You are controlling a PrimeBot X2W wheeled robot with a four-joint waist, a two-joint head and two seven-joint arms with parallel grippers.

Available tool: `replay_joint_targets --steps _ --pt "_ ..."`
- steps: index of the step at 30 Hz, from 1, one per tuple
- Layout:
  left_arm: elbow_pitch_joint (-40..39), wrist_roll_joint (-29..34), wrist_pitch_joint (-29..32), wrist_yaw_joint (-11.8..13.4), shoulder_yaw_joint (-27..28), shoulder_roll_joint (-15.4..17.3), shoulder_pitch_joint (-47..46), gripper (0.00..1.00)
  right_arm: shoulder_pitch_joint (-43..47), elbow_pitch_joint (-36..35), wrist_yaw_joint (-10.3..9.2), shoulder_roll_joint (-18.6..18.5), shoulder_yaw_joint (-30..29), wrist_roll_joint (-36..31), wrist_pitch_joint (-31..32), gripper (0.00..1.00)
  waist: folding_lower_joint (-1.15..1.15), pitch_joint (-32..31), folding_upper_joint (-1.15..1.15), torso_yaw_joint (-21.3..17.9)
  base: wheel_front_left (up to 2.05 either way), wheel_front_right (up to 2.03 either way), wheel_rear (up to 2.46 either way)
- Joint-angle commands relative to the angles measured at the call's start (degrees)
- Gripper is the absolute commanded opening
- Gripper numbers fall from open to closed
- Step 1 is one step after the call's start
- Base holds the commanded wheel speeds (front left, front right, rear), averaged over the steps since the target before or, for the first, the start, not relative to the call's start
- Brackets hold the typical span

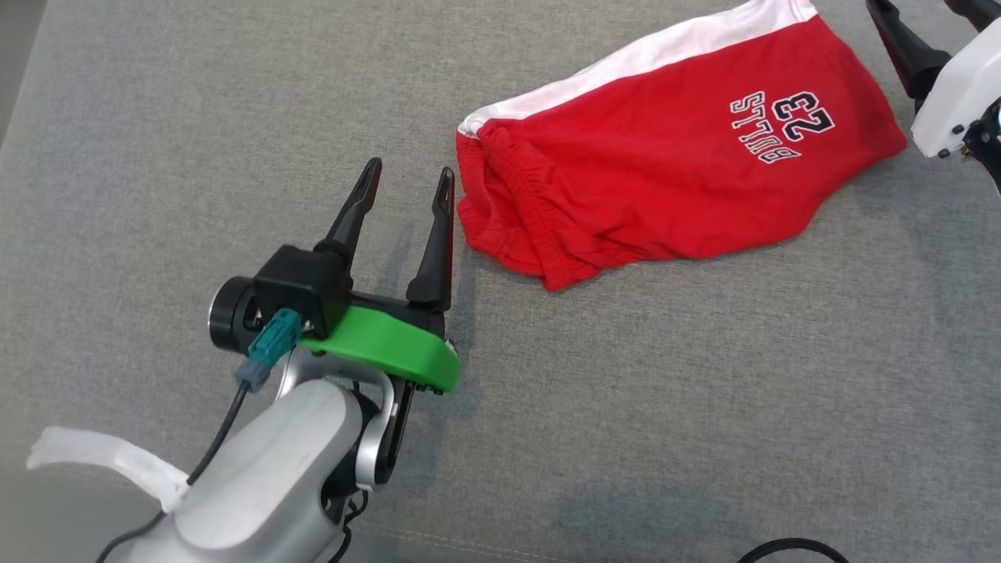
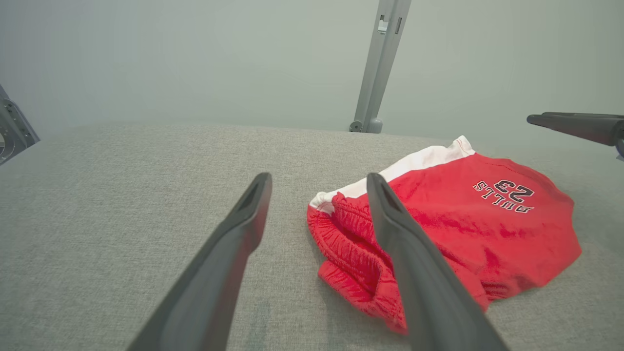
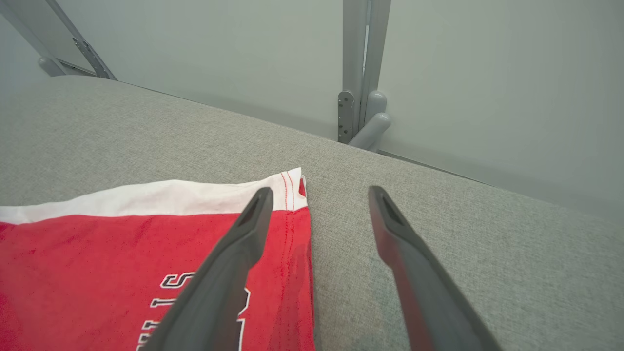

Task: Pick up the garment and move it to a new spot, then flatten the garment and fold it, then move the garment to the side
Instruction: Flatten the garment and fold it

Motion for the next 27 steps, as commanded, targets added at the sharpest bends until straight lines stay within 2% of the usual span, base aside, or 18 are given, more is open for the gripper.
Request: replay_joint_targets --steps 1,4,8,13,22,23,24,27 --pt "-1.04 3.17 -0.47 0.98 1.16 -0.01 1.78 1.0 0.96 1.55 -0.01 0.4 -0.76 0.53 1.02 1.0 0.0 1.55 0.0 2.43 0.0 0.0 0.0" --pt "-2.51 7.94 -0.42 1.13 3.38 -1.31 5.32 1.0 1.25 4.28 -0.01 0.49 -0.67 -0.81 3.09 1.0 0.0 2.07 0.0 4.38 0.0 0.0 0.0" --pt "-2.95 11.46 -0.45 -0.12 5.51 -3.05 8.55 1.0 1.82 6.16 -0.01 1.2 -0.37 -0.46 5.73 1.0 0.0 1.95 0.0 6.01 0.0 0.0 0.0" --pt "-2.6 17.02 -0.45 -2.78 8.61 -6.05 12.91 1.0 2.31 8.84 -0.01 1.31 0.2 -1.08 9.63 1.0 0.0 1.19 0.0 7.9 0.0 0.0 0.0" --pt "-1.03 21.77 -0.46 -8.52 13.94 -10.53 17.75 1.0 3.47 15.04 -0.08 1.64 -0.97 -1.63 16.43 1.0 0.0 -0.27 0.0 9.17 0.0 0.0 0.0" --pt "-0.86 22.32 -0.46 -9.15 14.39 -10.89 17.97 1.0 3.98 15.05 -0.07 1.93 -1.29 -0.88 16.94 0.52 0.0 -0.42 0.0 9.23 0.0 0.0 0.0" --pt "-0.7 22.93 -0.47 -9.76 14.84 -11.3 18.25 1.0 4.68 14.65 -0.05 2.41 -1.59 0.16 17.47 0.0 0.0 -0.67 0.0 9.2 0.0 0.0 0.0" --pt "-0.42 24.59 -0.47 -11.45 16.25 -11.89 19.43 1.0 6.52 12.09 0.02 4.55 -3.57 4.92 17.87 0.0 0.0 -1.87 0.0 8.34 0.0 0.0 0.0"
